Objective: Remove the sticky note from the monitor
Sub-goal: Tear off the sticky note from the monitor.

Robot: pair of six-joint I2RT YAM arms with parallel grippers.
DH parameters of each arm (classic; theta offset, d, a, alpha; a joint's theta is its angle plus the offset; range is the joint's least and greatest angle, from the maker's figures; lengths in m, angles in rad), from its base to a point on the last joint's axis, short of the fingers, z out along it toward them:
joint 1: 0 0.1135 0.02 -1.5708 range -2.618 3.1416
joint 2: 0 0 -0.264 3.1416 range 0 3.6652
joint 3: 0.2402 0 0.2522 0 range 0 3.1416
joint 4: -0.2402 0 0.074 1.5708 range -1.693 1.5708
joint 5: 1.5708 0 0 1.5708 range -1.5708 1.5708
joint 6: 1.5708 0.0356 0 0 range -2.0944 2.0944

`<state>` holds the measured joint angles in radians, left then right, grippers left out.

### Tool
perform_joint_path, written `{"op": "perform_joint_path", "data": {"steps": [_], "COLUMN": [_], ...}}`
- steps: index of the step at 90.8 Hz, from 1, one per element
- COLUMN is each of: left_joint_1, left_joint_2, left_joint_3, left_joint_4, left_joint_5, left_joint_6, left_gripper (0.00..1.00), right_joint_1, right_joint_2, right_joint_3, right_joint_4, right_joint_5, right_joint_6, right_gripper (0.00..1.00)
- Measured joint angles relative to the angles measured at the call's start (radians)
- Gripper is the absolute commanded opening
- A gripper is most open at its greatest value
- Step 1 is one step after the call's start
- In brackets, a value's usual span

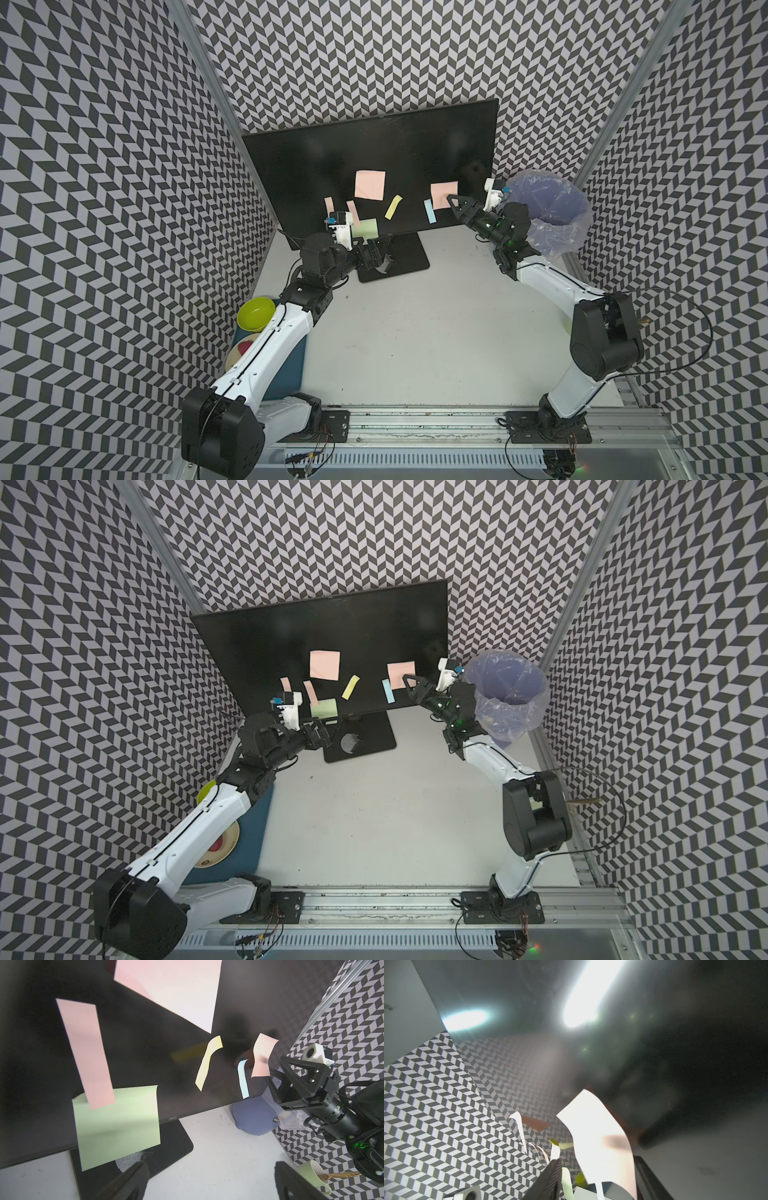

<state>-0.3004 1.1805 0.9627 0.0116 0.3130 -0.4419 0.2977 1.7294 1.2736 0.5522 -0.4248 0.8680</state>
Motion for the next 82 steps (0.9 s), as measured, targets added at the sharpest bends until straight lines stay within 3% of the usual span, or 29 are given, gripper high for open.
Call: {"op": "perform_joint_path", "data": {"steps": [17,27,57,82], "left_joint_1": [0.0,0.0,0.006,0.006], "left_joint_2": [0.007,0.01,0.02,0.041], "left_joint_3": [0.003,0.003,0.005,0.044], "left_joint_4": [-0.007,-0.012,-0.017,-0.013], "left_joint_5": [0.0,0.0,0.0,0.001], "left_joint_6": [0.003,0.004,0.004,-0.001], "left_gripper": [1.0,1.0,1.0,1.0], "right_joint_1": [0.0,0.0,0.0,-0.002], "right_joint_2": [0.0,0.0,0.007,0.002], "right_joint_3": [0.0,0.0,0.0,-0.001], "right_joint_4": [0.027,0.03,0.03,0.01], "right_joint_5": [-0.018,-0.021,-0.023,-0.019], "right_joint_6": [0.027,0.039,0.053,0.017], "right_gripper": [0.5,0.42,0.0,0.0]}}
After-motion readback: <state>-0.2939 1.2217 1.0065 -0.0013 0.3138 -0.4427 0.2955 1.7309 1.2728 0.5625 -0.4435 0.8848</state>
